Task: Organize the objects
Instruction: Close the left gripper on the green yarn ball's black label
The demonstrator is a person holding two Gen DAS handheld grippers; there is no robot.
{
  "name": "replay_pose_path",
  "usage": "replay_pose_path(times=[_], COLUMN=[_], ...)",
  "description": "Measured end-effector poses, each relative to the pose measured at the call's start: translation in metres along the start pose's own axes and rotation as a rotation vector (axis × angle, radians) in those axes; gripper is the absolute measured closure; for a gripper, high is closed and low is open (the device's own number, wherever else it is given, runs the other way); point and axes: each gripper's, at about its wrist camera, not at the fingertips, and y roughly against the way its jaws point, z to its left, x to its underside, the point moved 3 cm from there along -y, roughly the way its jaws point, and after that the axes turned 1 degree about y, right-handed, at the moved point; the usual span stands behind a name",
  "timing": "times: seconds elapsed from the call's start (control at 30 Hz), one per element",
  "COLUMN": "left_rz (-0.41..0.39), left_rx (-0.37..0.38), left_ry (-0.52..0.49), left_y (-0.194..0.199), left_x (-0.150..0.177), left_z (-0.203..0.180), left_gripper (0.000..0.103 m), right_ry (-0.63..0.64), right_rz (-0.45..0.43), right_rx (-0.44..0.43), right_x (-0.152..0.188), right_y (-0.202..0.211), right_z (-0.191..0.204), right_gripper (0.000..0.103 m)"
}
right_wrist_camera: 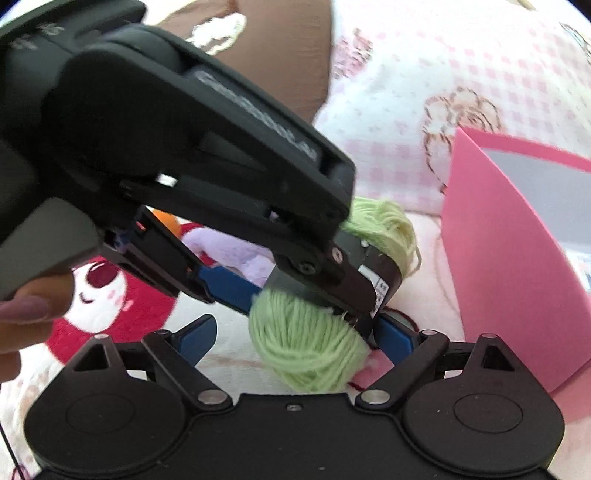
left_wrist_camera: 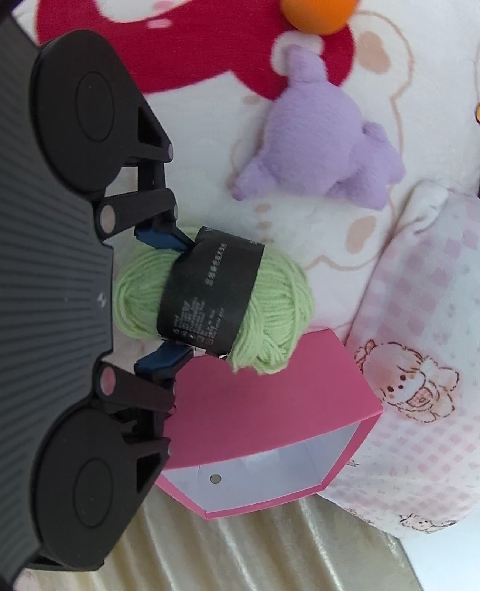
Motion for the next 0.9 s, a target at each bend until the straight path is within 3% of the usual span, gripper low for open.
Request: replay_pose_path(times=[0.23, 0.4, 0.6, 0.77, 0.9], left_rz=[0.002, 0.036, 0.035, -0.023, -0.036], left_rx=[0.013, 0.000, -0.012, -0.057, -0.038], left_ry=[0.046, 0.075, 0.106, 0.138, 0.174], left_y=[0.014, 0.017, 0.028, 0.038, 0.041], left_x=[0.017, 0.032, 0.050, 0.056, 0.058], left_z=[0.002, 0.004, 0.011, 0.019, 0.025], left_gripper=[0.050, 0.050, 0.050, 0.048, 0.045], right_ry=[0.076, 0.231, 0.231, 0.147, 0.103], right_rz=[-0.001, -0.017, 0.033, 0.097, 0.143], right_rx=[-0.086, -0.136, -0.207, -0.257, -0.244], right_x=[-0.003, -0.001, 0.001, -0.001, 0.000], right_y=[0.024, 0.039, 0.042, 0.035, 0.023], right_z=[0.011, 0.026, 0.027, 0.020, 0.014], right_gripper=[0.008, 0.008, 0.008, 0.008, 0.009])
